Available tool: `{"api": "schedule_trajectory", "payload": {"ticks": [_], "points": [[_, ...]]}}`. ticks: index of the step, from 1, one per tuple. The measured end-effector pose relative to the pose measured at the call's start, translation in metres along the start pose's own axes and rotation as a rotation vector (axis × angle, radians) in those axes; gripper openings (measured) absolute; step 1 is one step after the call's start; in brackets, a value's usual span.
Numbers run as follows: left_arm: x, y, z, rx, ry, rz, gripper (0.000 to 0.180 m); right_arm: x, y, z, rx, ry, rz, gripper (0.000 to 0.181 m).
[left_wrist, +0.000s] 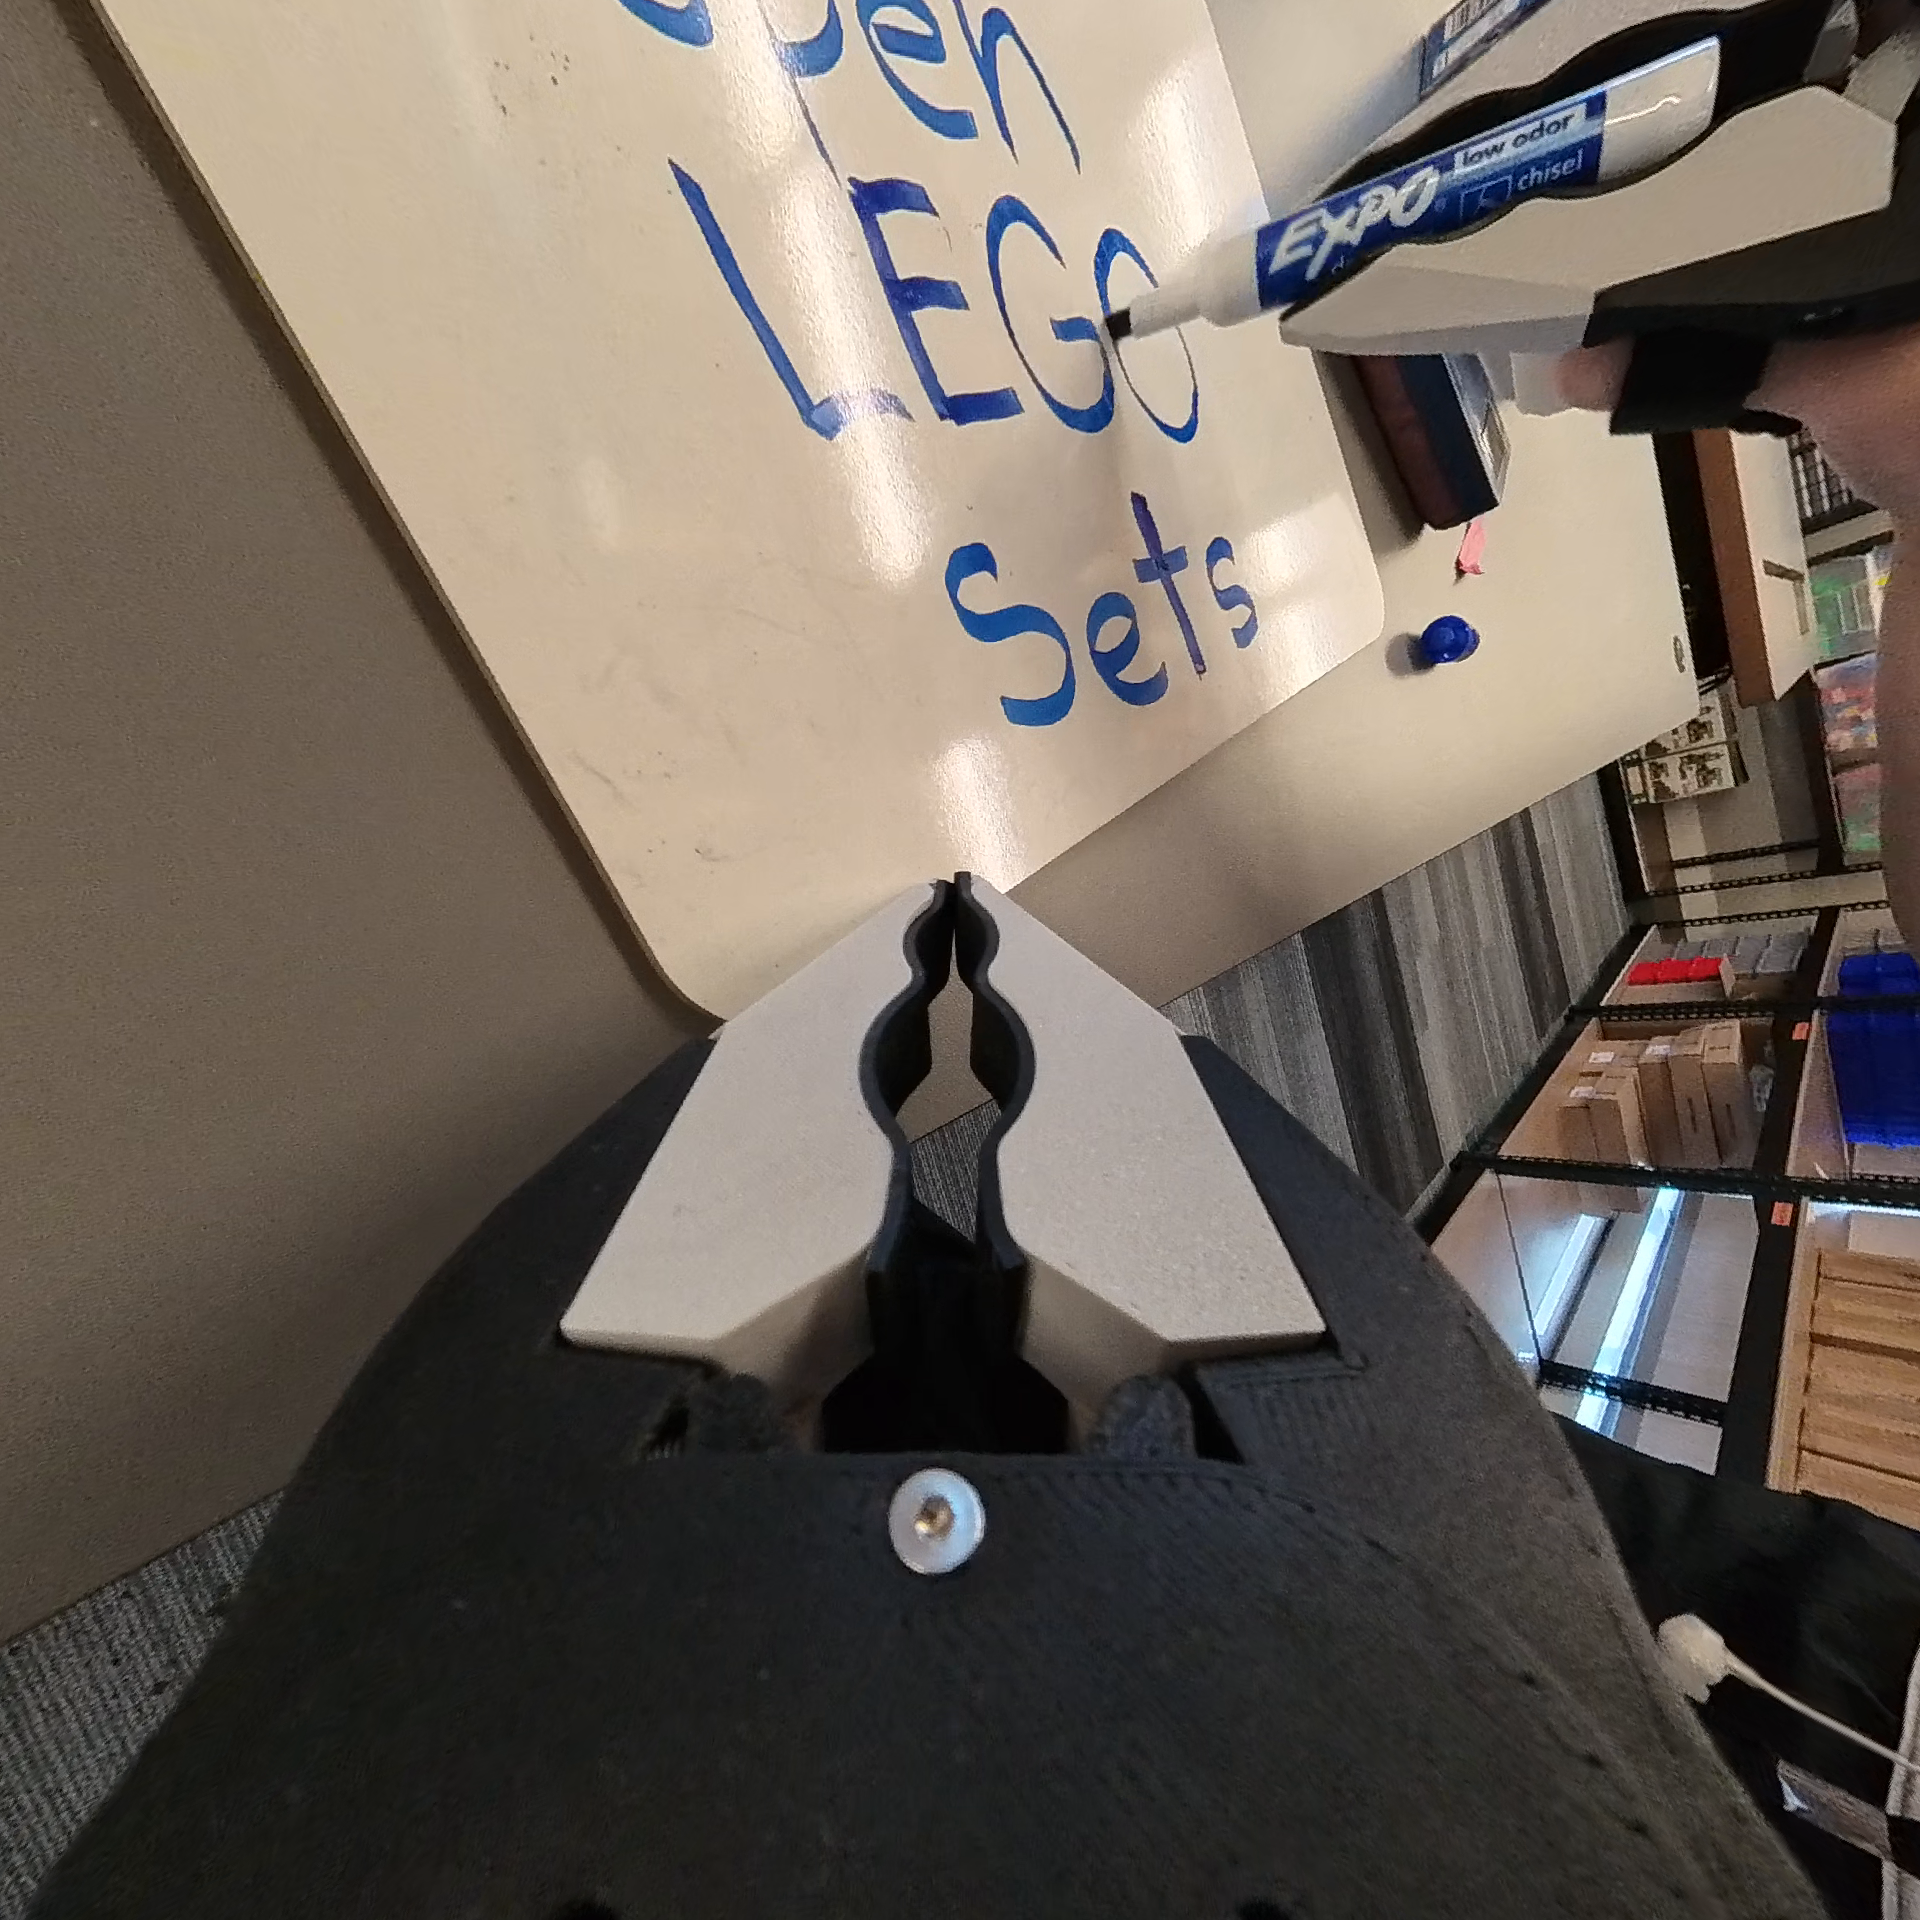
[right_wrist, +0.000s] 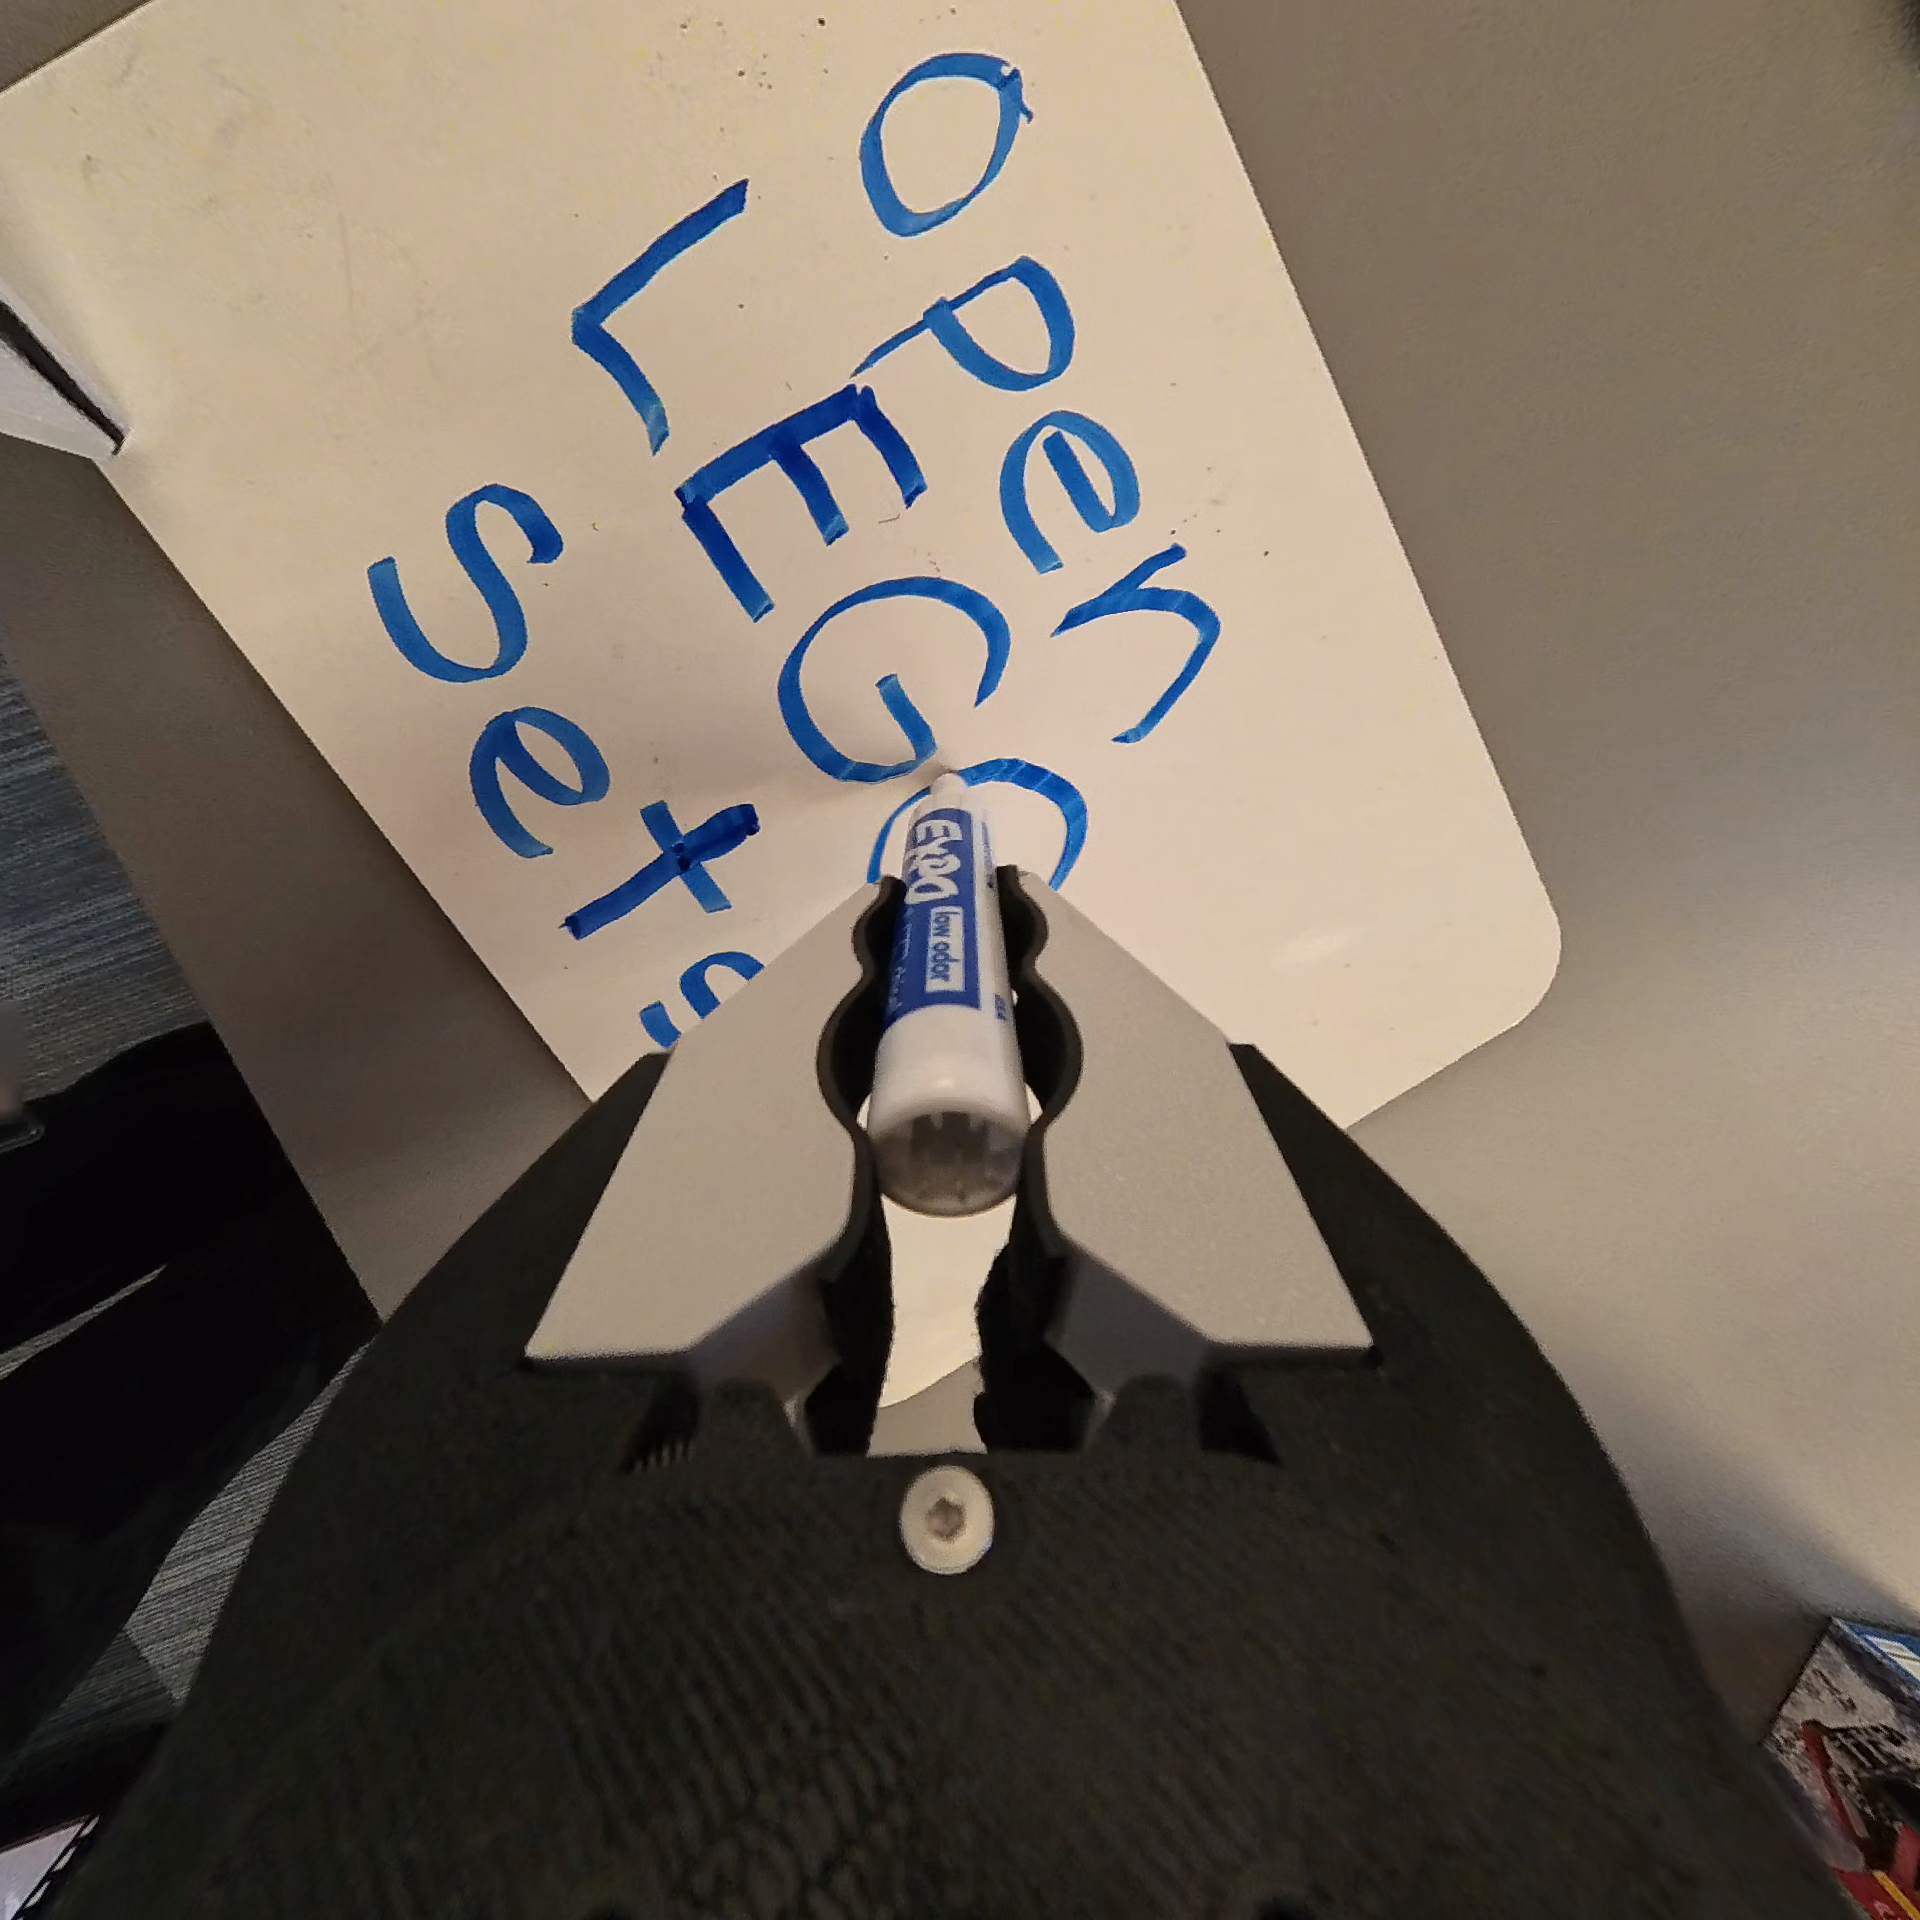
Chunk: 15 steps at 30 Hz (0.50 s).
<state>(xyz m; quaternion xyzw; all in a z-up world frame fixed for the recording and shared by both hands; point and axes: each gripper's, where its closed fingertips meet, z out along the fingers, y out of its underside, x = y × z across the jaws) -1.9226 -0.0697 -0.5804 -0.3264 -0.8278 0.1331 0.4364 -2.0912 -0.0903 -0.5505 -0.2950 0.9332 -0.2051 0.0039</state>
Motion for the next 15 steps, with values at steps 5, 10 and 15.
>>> {"api": "schedule_trajectory", "payload": {"ticks": [5, 10, 15], "points": [[0.0002, 0.0, -0.0001, -0.003, -0.004, 0.002, 0.0, -0.0043, 0.0013, -0.001, 0.007, -0.008, 0.01, 0.018], [0.0002, 0.0, -0.0003, -0.002, -0.002, 0.001, 0.0, -0.0071, 0.003, -0.0021, 0.008, -0.011, 0.01, 0.018], [0.0003, 0.0, -0.0004, 0.002, 0.0, -0.001, 0.0, -0.0106, 0.0057, -0.0036, 0.009, -0.015, 0.01, 0.018]]}}
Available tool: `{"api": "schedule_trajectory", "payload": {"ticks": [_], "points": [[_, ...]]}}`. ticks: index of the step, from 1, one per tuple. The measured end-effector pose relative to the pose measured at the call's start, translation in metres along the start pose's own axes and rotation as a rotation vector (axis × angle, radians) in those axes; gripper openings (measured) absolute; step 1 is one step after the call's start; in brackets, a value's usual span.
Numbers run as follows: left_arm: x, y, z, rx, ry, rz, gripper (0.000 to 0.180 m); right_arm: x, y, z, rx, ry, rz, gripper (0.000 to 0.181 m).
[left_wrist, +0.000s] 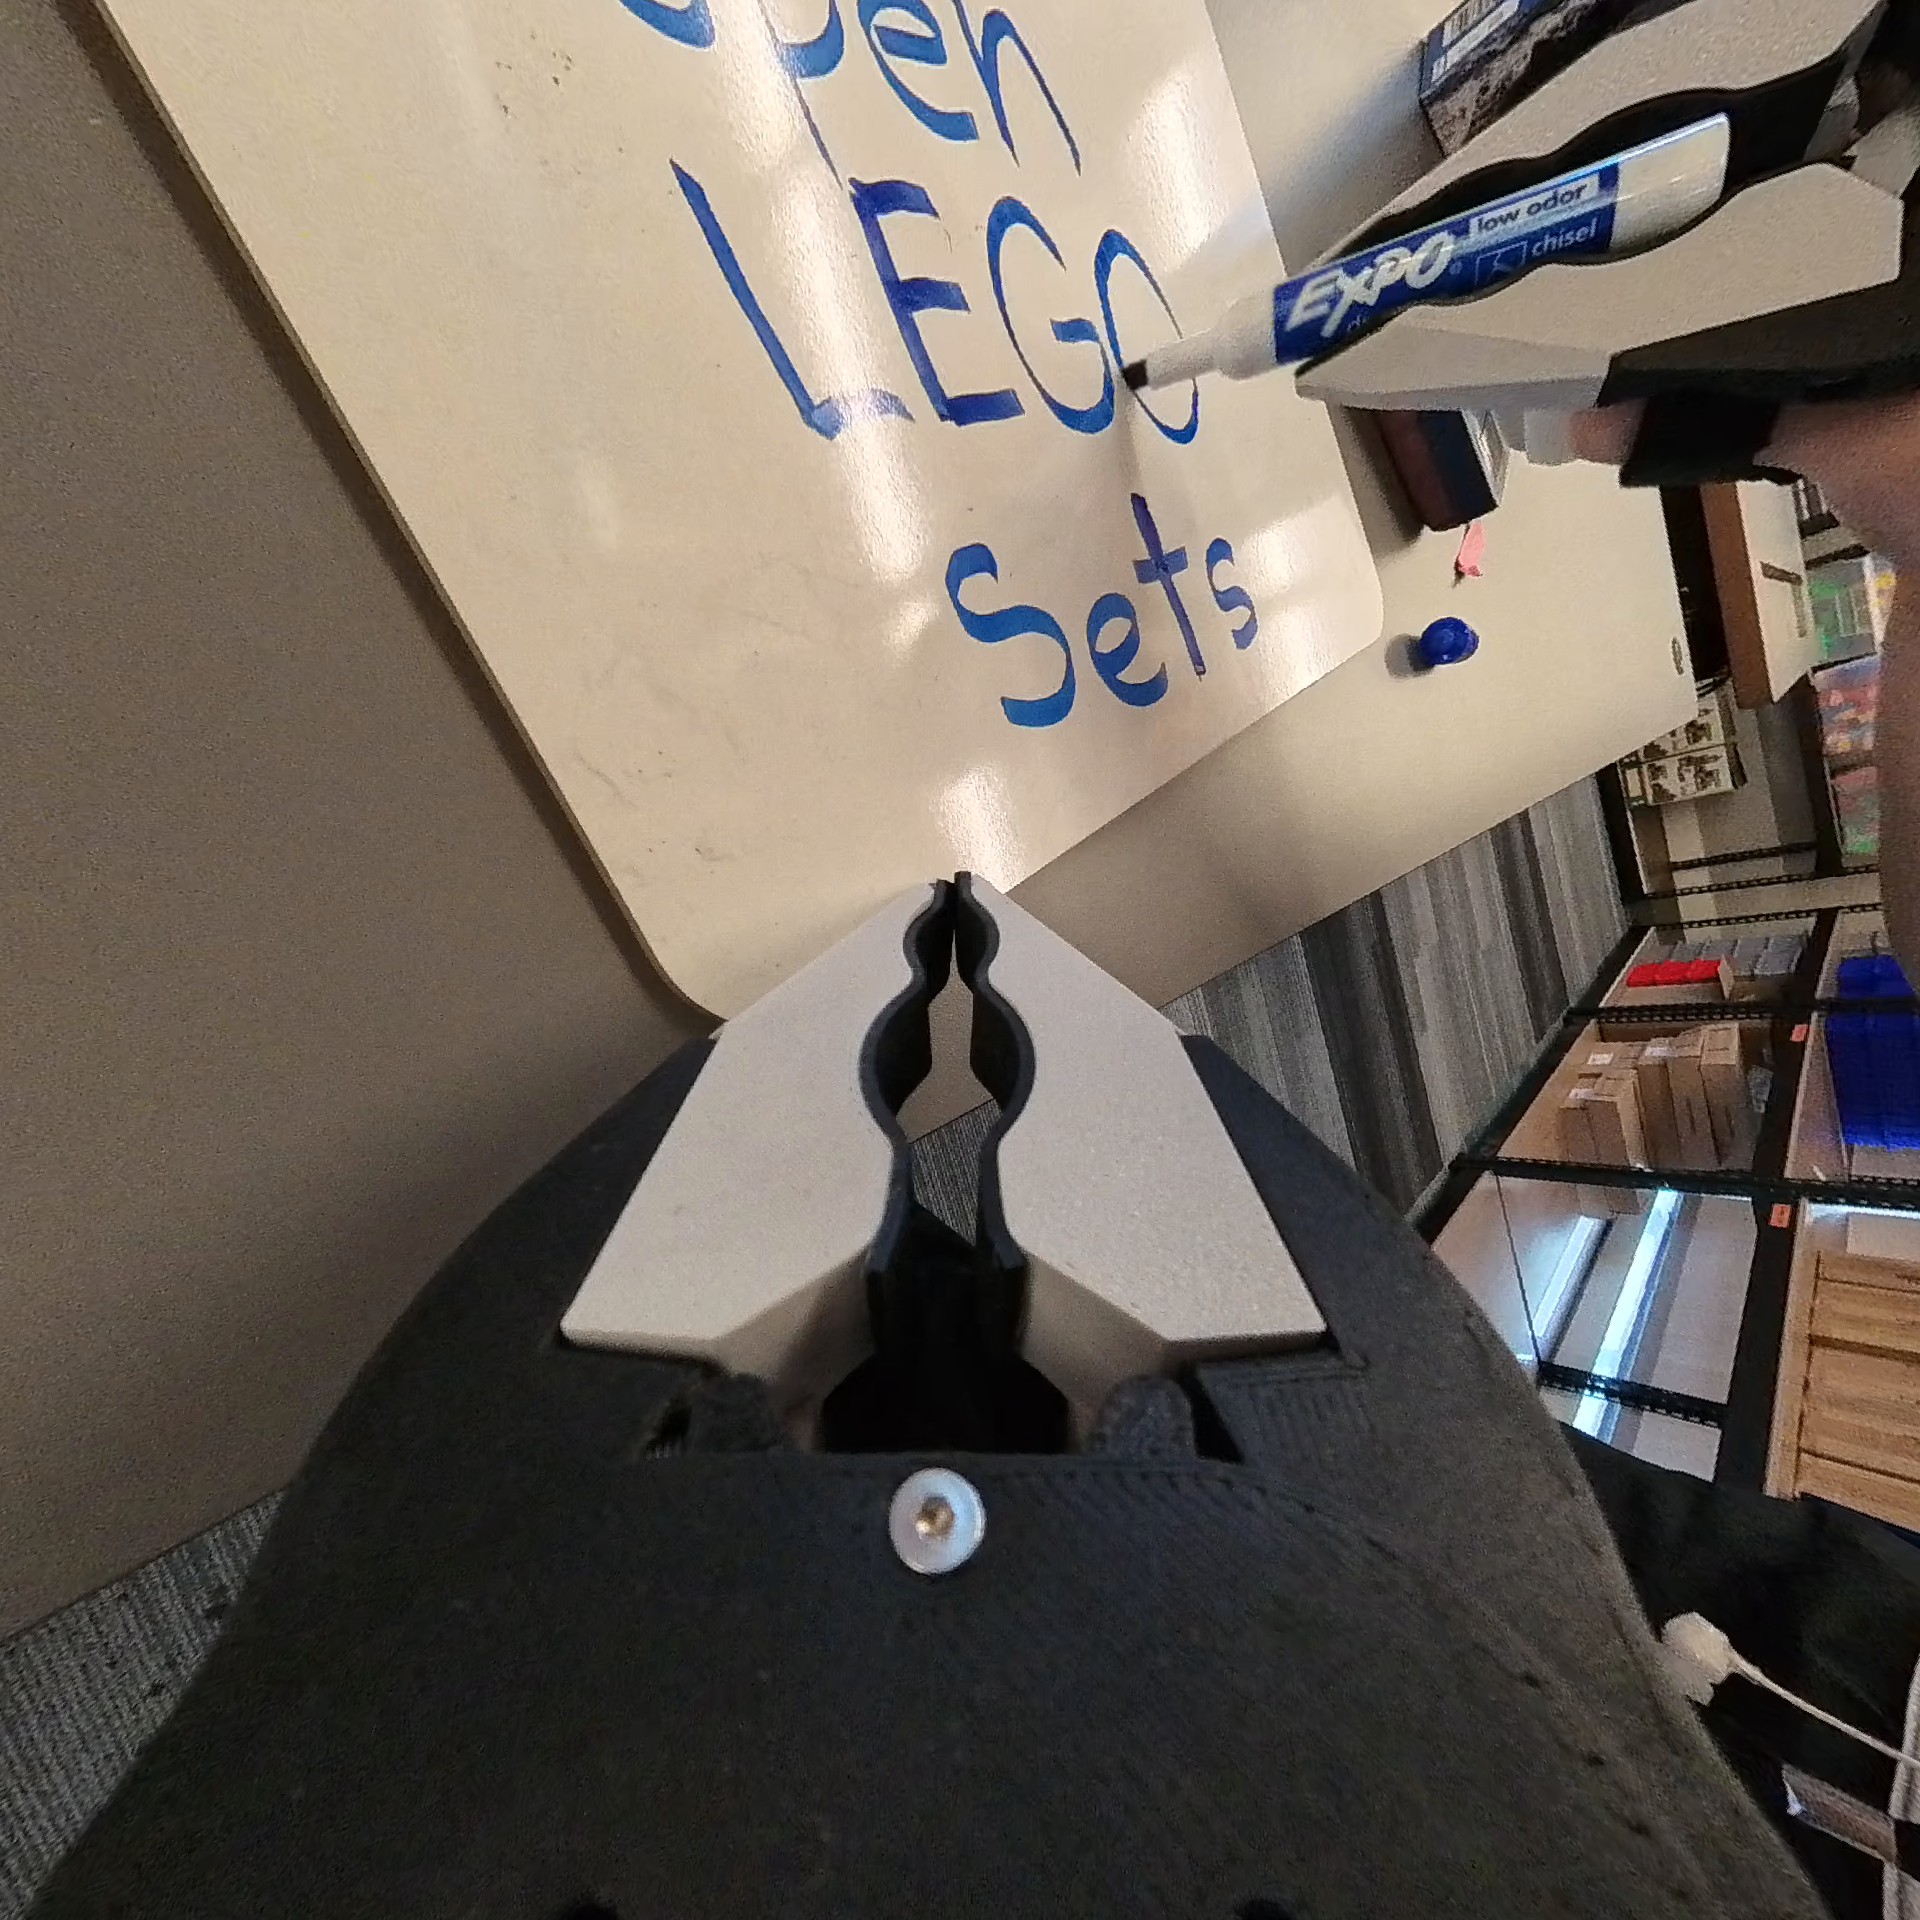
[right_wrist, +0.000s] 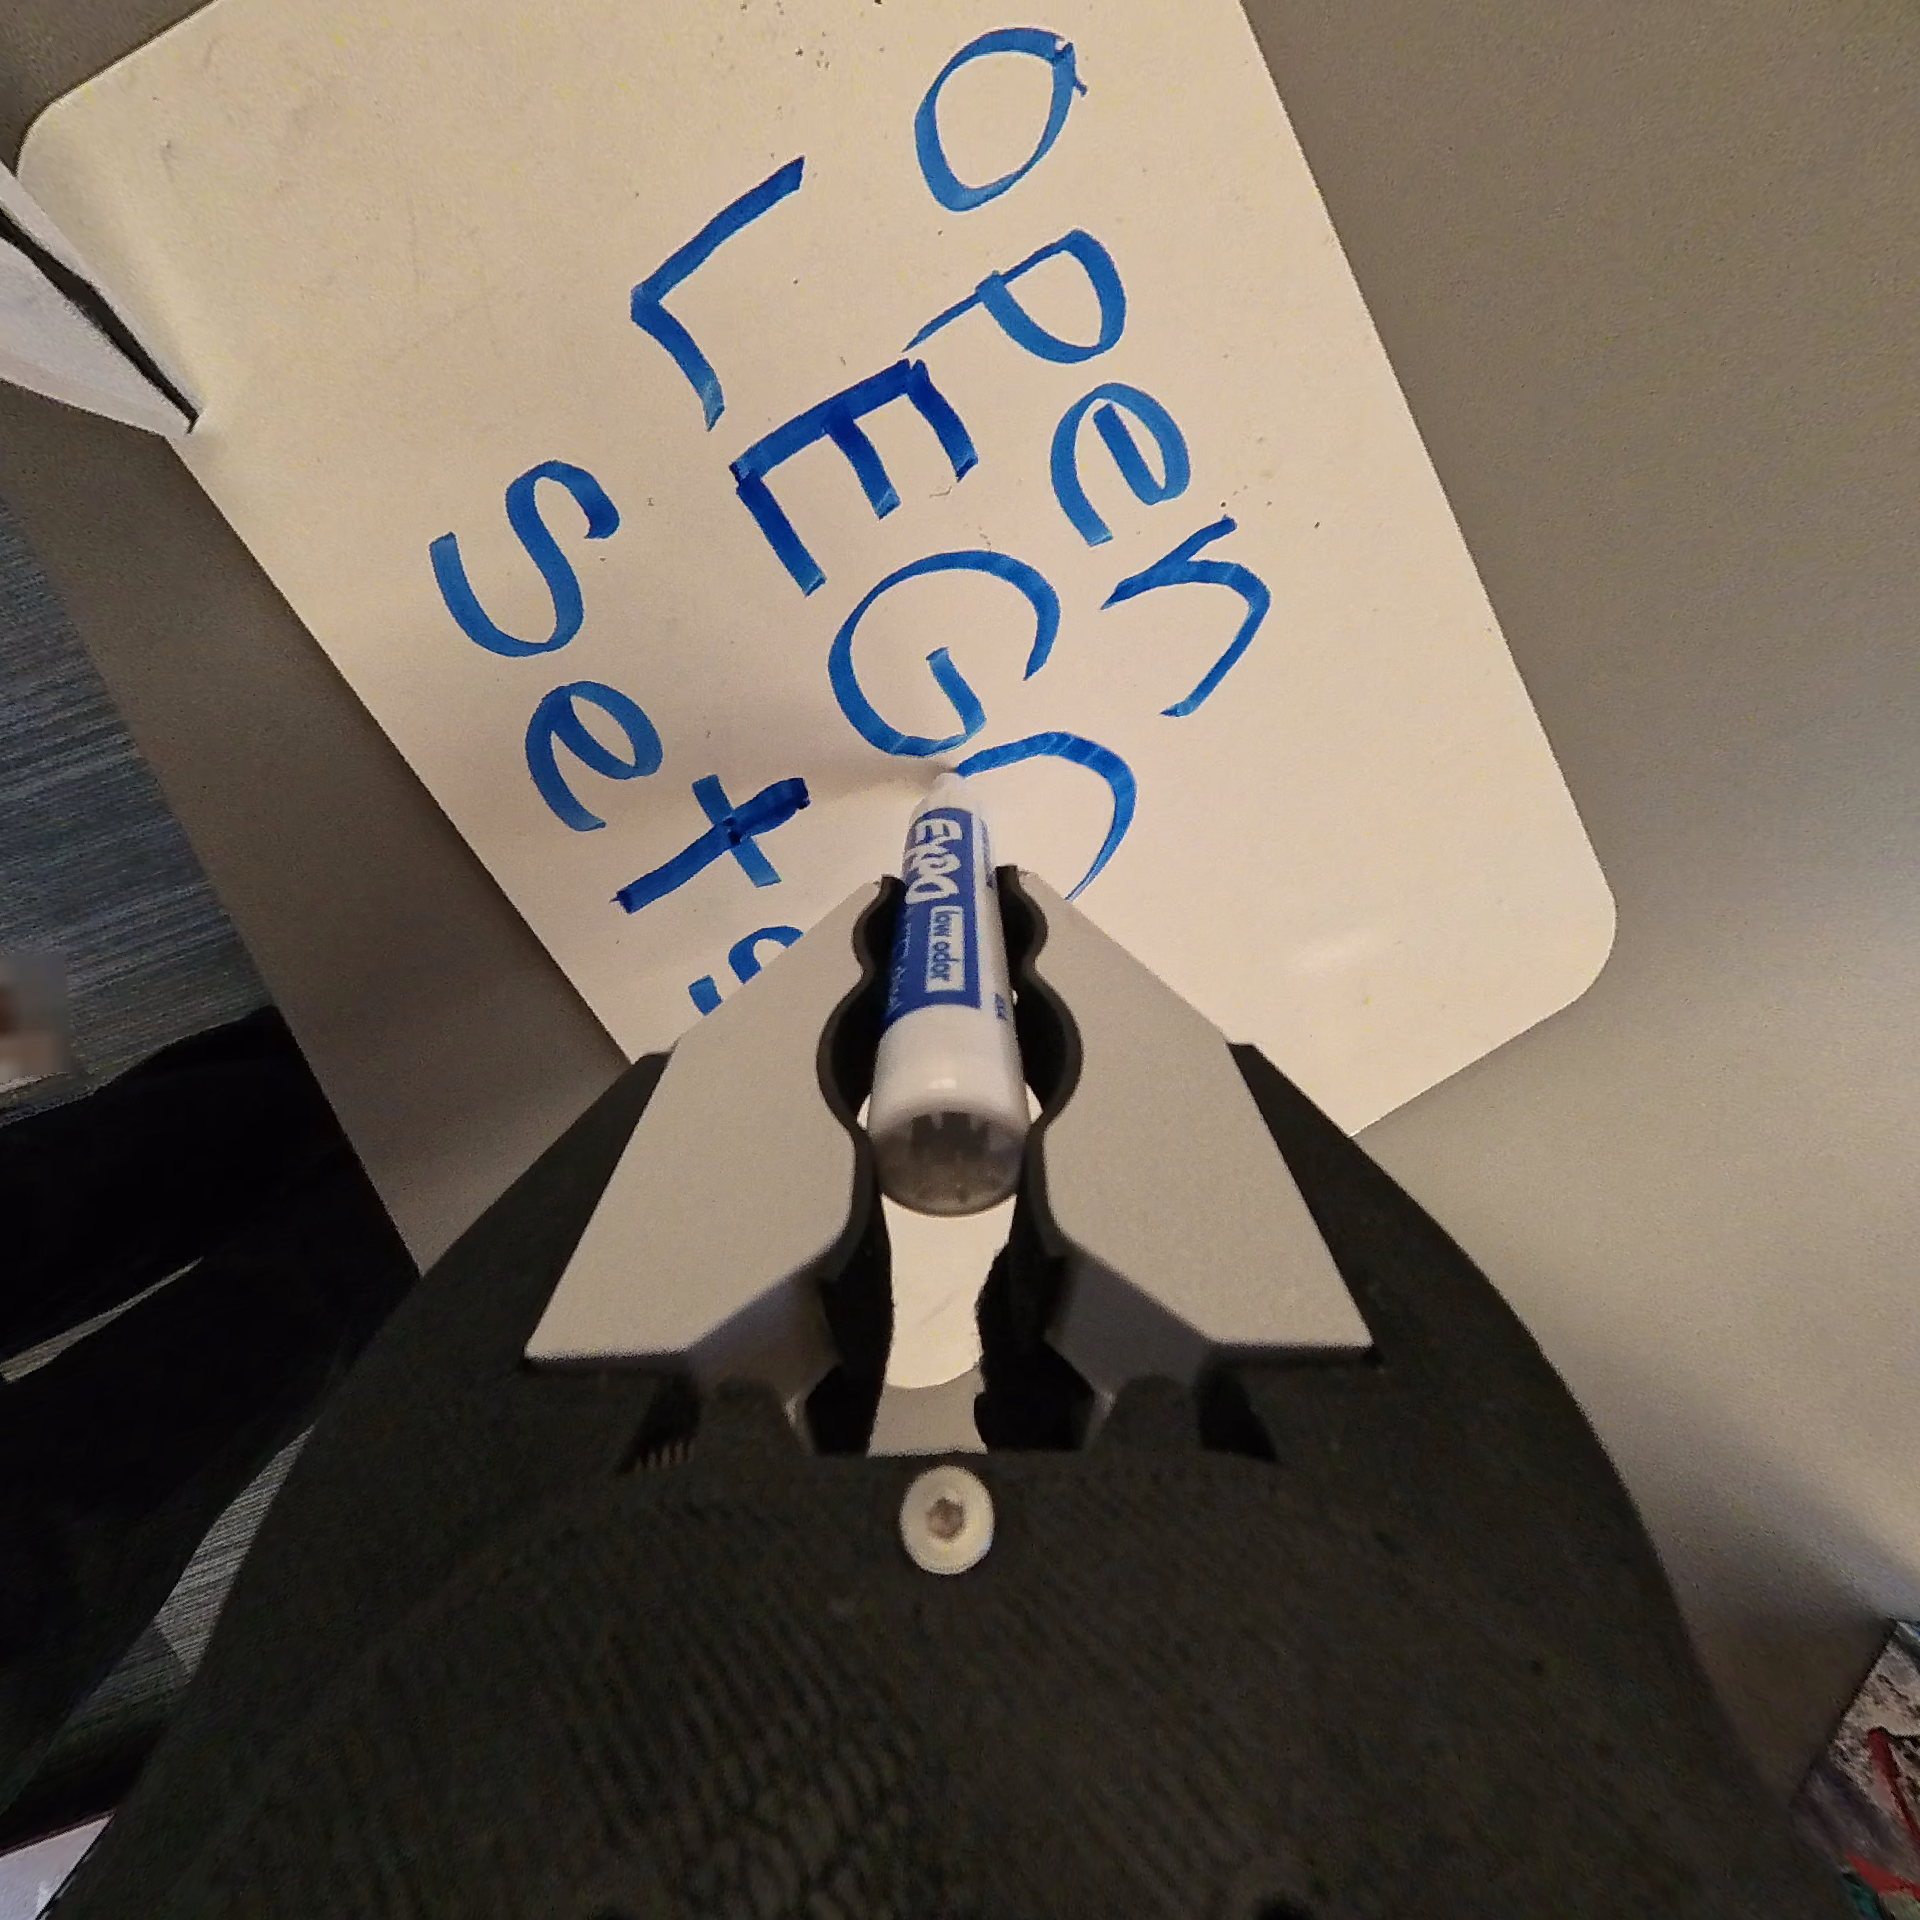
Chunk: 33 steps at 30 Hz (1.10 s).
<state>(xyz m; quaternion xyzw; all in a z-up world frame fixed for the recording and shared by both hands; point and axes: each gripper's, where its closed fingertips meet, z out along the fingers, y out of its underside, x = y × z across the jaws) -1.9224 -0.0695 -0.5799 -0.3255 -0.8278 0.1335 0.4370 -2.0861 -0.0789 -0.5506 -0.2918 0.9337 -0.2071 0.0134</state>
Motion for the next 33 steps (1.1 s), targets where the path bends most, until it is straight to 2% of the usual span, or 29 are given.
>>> {"api": "schedule_trajectory", "payload": {"ticks": [6, 7, 9, 12, 16, 19, 22, 25, 28, 33], "points": [[0.0, 0.0, 0.0, 0.002, 0.002, -0.002, 0.0, -0.002, 0.003, -0.002, 0.0, -0.004, -0.003, 0.018], [0.0, 0.0, 0.0, 0.002, 0.003, -0.002, 0.0, -0.004, 0.0, -0.004, 0.023, -0.009, -0.024, 0.018], [0.0, 0.0, 0.0, 0.003, 0.005, -0.001, 0.0, -0.012, -0.028, -0.028, 0.222, -0.017, -0.028, 0.017], [0.0, 0.0, 0.0, -0.005, 0.003, -0.001, 0.0, 0.003, -0.033, -0.078, 0.255, 0.123, -0.032, 0.018], [0.0, 0.0, 0.0, -0.008, -0.029, 0.024, 0.0, 0.0, -0.004, -0.119, 0.267, 0.187, 0.067, 0.018], [0.009, -0.003, -0.006, 0.05, 0.004, 0.03, 0.0, -0.009, 0.033, -0.124, 0.307, 0.208, 0.196, 0.018], [0.043, -0.014, -0.037, 0.179, 0.091, -0.002, 0.0, -0.023, 0.055, -0.14, 0.444, 0.265, 0.275, 0.018], [0.074, 0.001, -0.072, 0.172, 0.102, 0.065, 0.0, -0.038, 0.067, -0.167, 0.567, 0.341, 0.291, 0.018], [0.121, 0.013, -0.111, 0.205, 0.249, 0.029, 0.0, -0.054, 0.072, -0.207, 0.673, 0.418, 0.259, 0.017], [0.176, 0.013, -0.177, 0.326, 0.394, -0.042, 0.0, -0.096, 0.065, -0.261, 0.826, 0.35, 0.336, 0.018]]}}
